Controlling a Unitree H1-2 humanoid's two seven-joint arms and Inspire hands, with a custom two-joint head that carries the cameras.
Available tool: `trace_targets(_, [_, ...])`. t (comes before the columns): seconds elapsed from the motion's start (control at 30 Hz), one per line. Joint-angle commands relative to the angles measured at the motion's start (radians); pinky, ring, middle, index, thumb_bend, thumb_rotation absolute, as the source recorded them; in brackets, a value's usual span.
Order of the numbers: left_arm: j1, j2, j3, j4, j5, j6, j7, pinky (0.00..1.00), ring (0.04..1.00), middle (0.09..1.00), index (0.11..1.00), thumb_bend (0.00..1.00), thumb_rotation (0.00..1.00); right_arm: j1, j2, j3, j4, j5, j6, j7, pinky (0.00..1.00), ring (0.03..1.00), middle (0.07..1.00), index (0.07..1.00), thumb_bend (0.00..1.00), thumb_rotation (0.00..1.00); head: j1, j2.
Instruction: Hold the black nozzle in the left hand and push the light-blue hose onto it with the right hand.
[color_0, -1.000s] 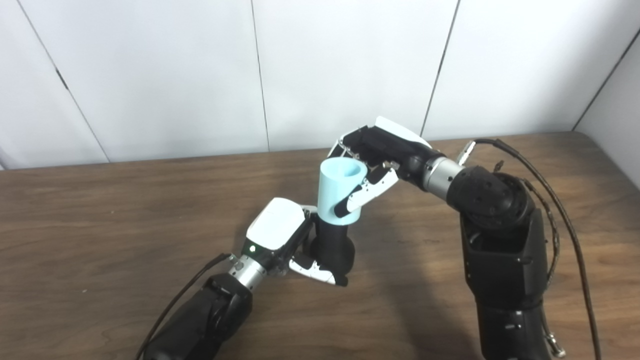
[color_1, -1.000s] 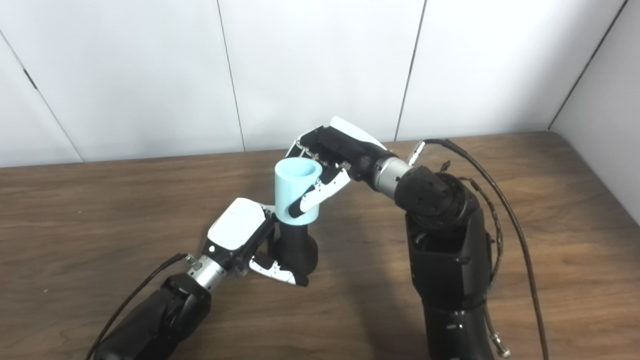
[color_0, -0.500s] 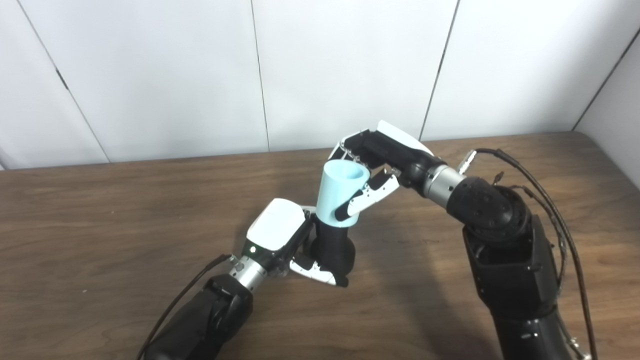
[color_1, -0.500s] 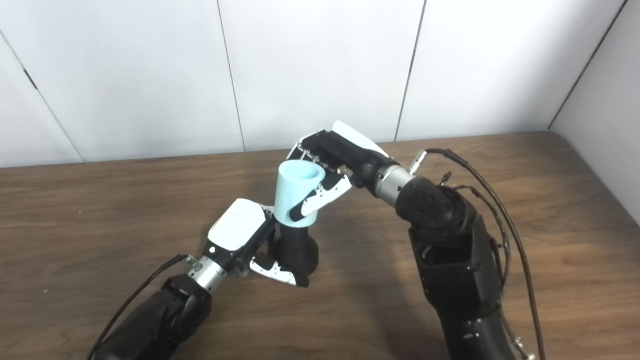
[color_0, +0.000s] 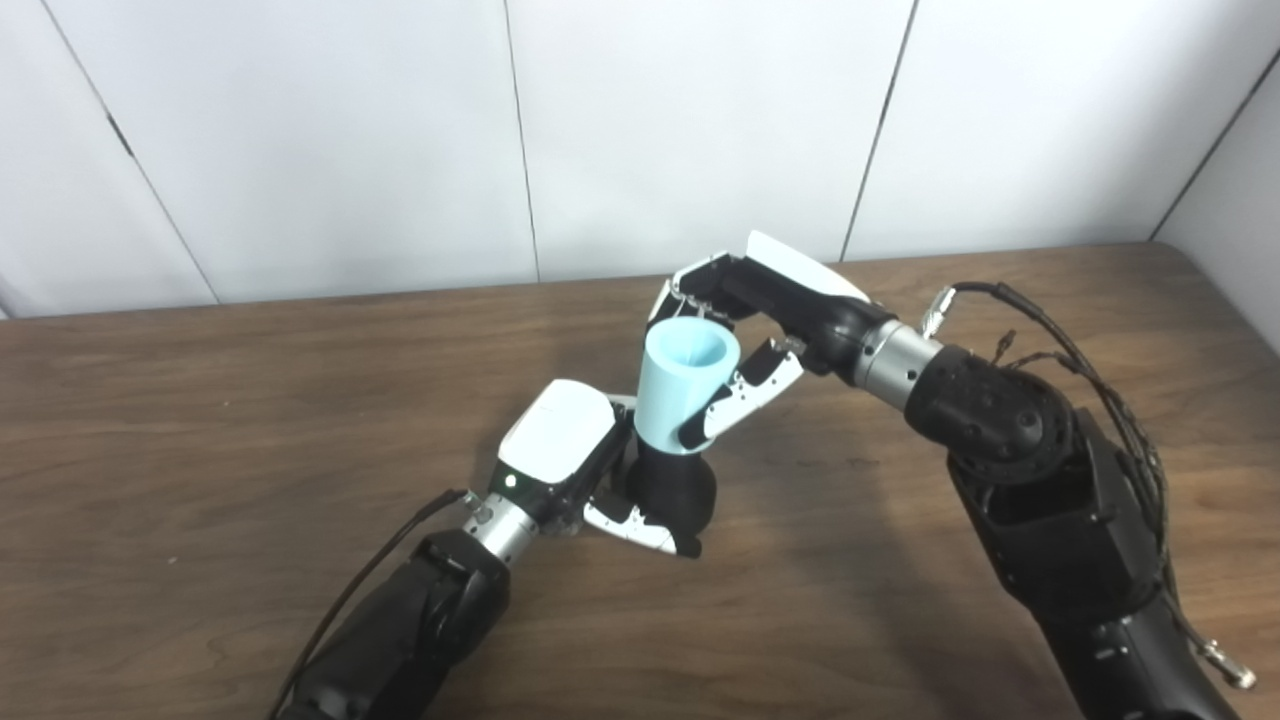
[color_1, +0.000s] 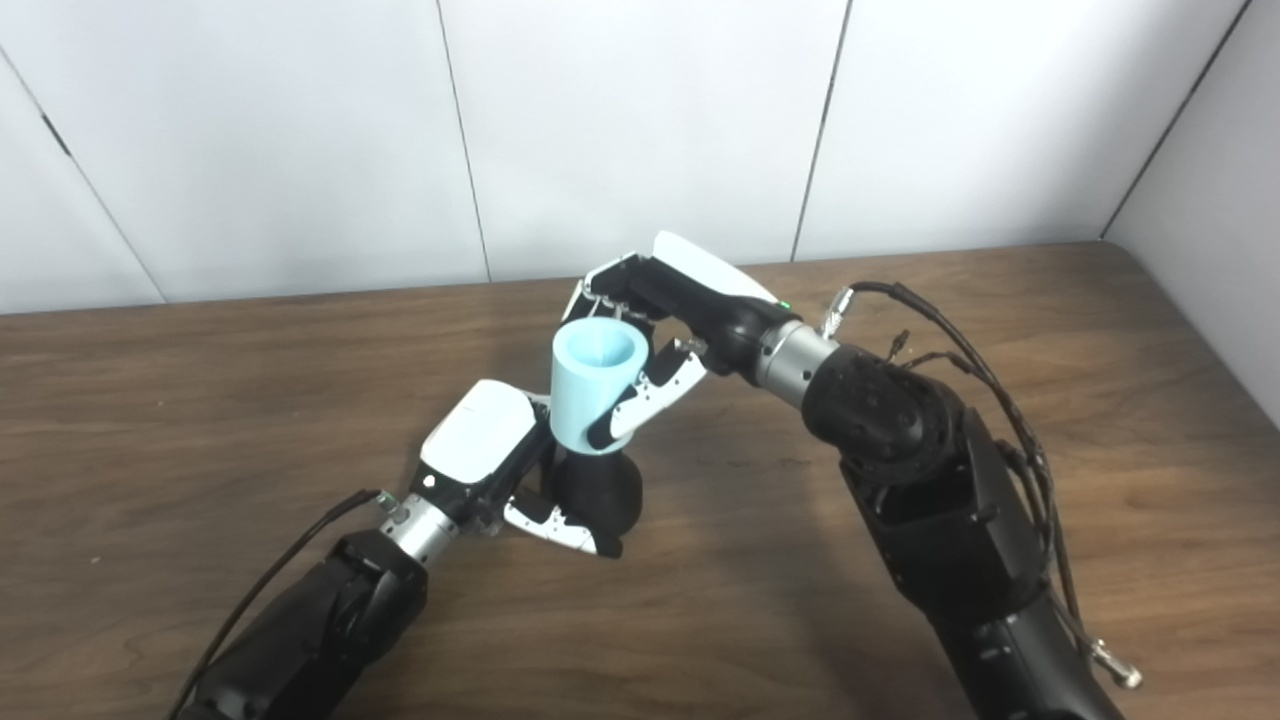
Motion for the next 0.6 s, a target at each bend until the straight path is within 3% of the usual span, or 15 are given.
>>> trace_targets(0.0, [0.083, 0.002, -0.039, 0.059, 0.026, 0.026, -0.061, 0.22, 0.305, 0.471, 0.482, 0.53, 0.0, -0.054, -0.02, 0.023, -0.02, 0.02, -0.064, -0.002, 0.29, 0.392, 0.498, 0.511, 0.52, 0.0, -0.001, 0.003])
trace_targets(0.17, [0.084, 0.006, -0.042, 0.049, 0.03, 0.032, -0.075, 0.22, 0.303, 0.471, 0.482, 0.53, 0.0, -0.062, -0.049, 0.063, -0.039, -0.001, -0.053, 0.005, 0.22, 0.361, 0.484, 0.525, 0.51, 0.0, 0.0, 0.005])
trace_targets(0.57, [0.094, 0.013, -0.038, 0.037, 0.03, 0.035, -0.086, 0.23, 0.319, 0.472, 0.482, 0.53, 0.0, -0.03, -0.08, 0.106, -0.004, -0.041, -0.11, -0.026, 0.22, 0.358, 0.481, 0.528, 0.51, 0.0, -0.004, 0.016])
